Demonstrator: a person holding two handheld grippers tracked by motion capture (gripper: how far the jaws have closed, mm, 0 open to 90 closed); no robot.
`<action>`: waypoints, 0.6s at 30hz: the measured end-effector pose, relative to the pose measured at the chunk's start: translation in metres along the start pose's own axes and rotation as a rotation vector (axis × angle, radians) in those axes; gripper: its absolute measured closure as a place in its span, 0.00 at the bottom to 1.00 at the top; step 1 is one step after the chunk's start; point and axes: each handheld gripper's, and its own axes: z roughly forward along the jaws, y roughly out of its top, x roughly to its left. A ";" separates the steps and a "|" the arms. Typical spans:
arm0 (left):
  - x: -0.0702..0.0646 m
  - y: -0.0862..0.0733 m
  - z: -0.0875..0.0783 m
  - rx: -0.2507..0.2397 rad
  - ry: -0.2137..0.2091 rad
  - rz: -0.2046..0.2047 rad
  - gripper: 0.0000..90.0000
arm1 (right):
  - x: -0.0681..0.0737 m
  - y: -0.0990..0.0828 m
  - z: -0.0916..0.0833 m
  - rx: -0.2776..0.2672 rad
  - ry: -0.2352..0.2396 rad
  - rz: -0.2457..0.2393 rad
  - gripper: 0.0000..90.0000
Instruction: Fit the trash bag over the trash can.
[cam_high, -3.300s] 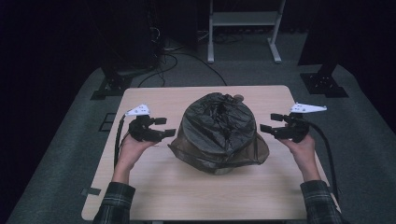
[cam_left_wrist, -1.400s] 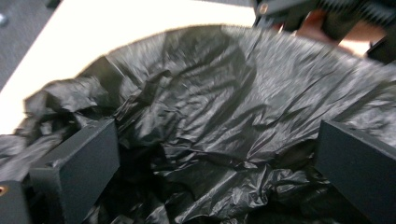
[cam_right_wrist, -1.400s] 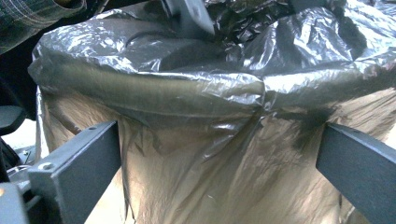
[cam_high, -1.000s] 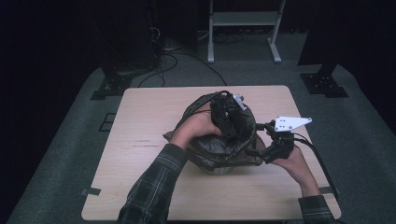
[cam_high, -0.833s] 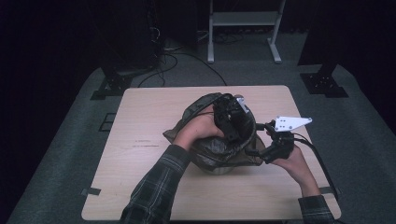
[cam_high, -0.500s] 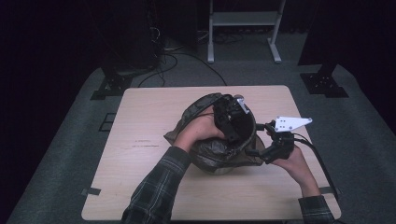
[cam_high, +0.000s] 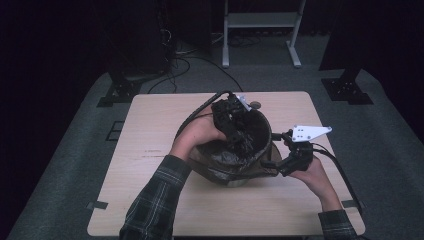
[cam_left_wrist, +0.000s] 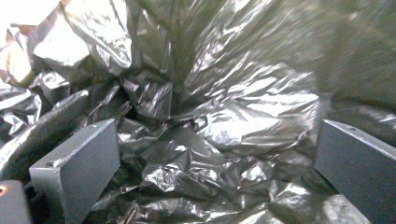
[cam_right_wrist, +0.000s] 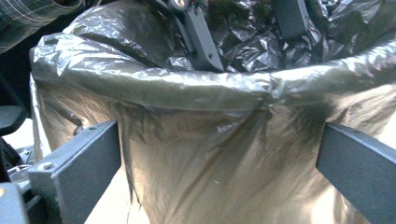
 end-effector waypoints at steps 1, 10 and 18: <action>0.000 0.001 0.002 0.013 0.003 -0.001 0.00 | 0.001 0.000 0.001 0.001 0.001 -0.002 0.00; 0.008 0.004 0.025 0.100 0.073 -0.038 0.00 | 0.002 0.000 0.002 0.010 0.004 -0.005 0.00; -0.006 0.008 0.021 0.071 -0.004 0.003 0.00 | 0.002 0.000 0.001 0.010 -0.003 -0.007 0.00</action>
